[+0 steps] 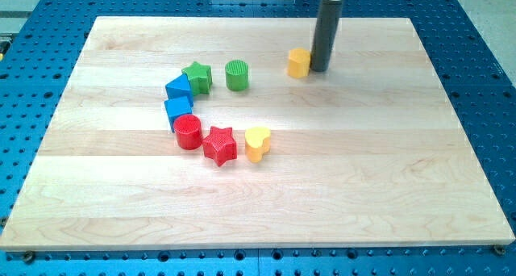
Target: Push the hexagon into the green circle
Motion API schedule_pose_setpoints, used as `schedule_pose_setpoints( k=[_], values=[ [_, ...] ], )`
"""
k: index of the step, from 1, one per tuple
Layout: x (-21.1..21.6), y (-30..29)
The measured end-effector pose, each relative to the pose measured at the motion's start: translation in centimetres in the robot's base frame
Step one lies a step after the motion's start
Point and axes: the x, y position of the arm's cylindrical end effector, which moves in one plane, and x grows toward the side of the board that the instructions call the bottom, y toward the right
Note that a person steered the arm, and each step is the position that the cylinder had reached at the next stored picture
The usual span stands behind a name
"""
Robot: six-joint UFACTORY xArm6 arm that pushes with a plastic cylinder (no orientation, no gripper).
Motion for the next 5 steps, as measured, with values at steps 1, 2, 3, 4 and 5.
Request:
schedule_pose_setpoints(
  k=[1,2,3,4,5],
  values=[
    [-0.8,0.8],
    [-2.8,3.6],
    [-2.8,3.2],
    [-2.8,-1.4],
    [-3.2,-2.8]
  ],
)
